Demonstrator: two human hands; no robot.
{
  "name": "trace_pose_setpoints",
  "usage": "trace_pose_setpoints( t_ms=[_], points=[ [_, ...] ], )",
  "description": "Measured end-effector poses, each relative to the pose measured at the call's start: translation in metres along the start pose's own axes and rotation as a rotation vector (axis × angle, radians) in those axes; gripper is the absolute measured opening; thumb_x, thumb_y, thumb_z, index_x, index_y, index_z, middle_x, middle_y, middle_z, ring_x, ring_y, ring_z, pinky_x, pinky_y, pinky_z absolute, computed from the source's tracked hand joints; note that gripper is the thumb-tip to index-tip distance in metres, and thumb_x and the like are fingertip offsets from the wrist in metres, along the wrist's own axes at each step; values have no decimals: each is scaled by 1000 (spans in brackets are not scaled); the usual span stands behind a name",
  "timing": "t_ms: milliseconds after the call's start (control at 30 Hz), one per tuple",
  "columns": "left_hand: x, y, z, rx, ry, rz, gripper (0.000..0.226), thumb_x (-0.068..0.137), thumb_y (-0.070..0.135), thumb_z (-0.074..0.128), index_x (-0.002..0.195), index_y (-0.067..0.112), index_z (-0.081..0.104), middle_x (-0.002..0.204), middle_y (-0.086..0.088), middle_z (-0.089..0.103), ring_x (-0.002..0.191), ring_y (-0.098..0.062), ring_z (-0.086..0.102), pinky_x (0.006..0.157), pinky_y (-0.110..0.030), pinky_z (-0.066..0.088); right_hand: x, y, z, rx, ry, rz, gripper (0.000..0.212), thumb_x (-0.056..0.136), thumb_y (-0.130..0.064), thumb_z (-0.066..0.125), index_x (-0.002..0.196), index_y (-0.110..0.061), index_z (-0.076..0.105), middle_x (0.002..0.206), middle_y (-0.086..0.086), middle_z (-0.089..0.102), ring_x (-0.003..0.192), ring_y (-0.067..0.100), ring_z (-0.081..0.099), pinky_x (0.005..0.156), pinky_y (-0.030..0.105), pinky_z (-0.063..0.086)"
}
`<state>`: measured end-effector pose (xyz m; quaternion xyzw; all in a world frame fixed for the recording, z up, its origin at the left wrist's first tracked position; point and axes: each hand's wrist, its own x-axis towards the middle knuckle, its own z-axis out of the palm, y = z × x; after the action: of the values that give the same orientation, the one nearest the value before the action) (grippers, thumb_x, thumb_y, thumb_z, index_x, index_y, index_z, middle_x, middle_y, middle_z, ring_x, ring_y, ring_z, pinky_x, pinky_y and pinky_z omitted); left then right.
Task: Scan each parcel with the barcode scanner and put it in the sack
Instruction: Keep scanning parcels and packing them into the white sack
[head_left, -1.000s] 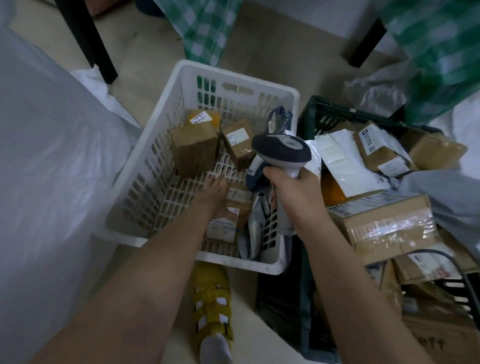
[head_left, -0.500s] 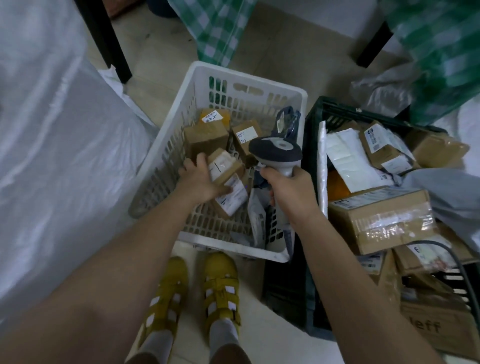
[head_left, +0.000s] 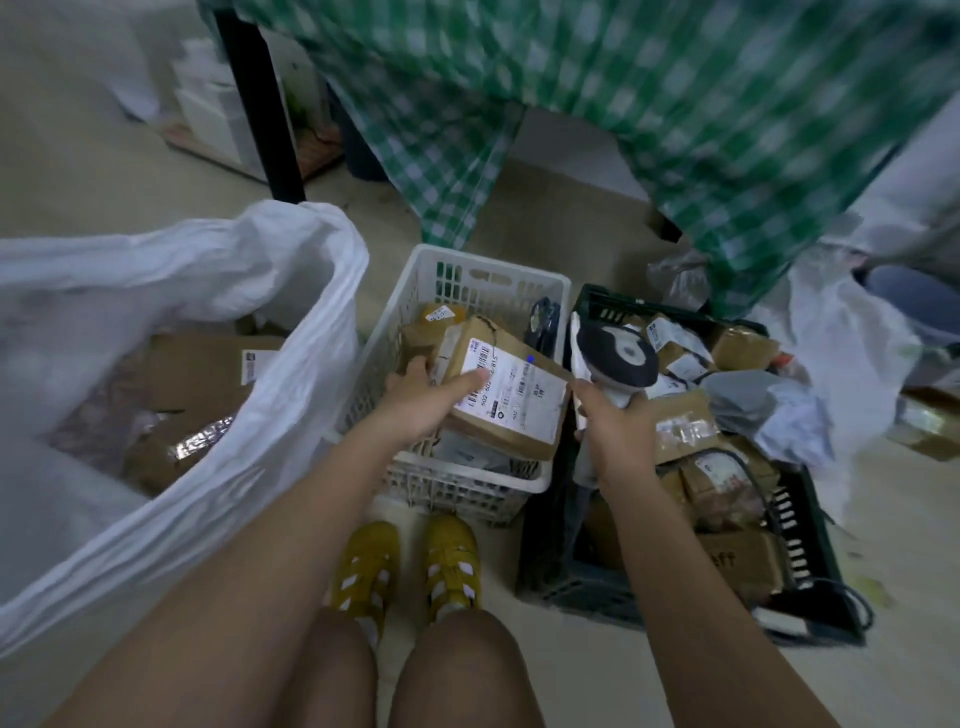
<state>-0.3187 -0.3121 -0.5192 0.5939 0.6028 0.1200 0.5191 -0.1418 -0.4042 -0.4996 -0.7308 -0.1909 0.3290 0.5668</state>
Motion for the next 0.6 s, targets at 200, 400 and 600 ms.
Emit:
trace_pose_setpoints(
  t_ms=[200,400,600],
  points=[
    [-63,-20,-11,-312,-68,23,100,60,79,63,142,38,25,132,4,58,107,-21,63,92,-46,53,-49,6,-33,26,-108,-15,34,83,-24,74,111,-17,55,99,-4,64,82,5,59,55,21,49],
    [-101,-44,-16,-454,-193,-30,93,69,45,79,143,41,23,116,6,66,94,-18,68,62,-32,57,-75,5,-23,141,-150,-22,55,75,-25,81,123,-10,58,117,0,66,107,18,63,94,45,53],
    [-99,-63,-23,-536,-97,-16,101,53,63,84,134,27,36,116,-1,69,104,-20,68,92,-48,53,-67,6,-6,159,-191,-78,29,78,-15,78,103,-14,63,101,-3,69,100,16,65,90,39,54]
  ],
)
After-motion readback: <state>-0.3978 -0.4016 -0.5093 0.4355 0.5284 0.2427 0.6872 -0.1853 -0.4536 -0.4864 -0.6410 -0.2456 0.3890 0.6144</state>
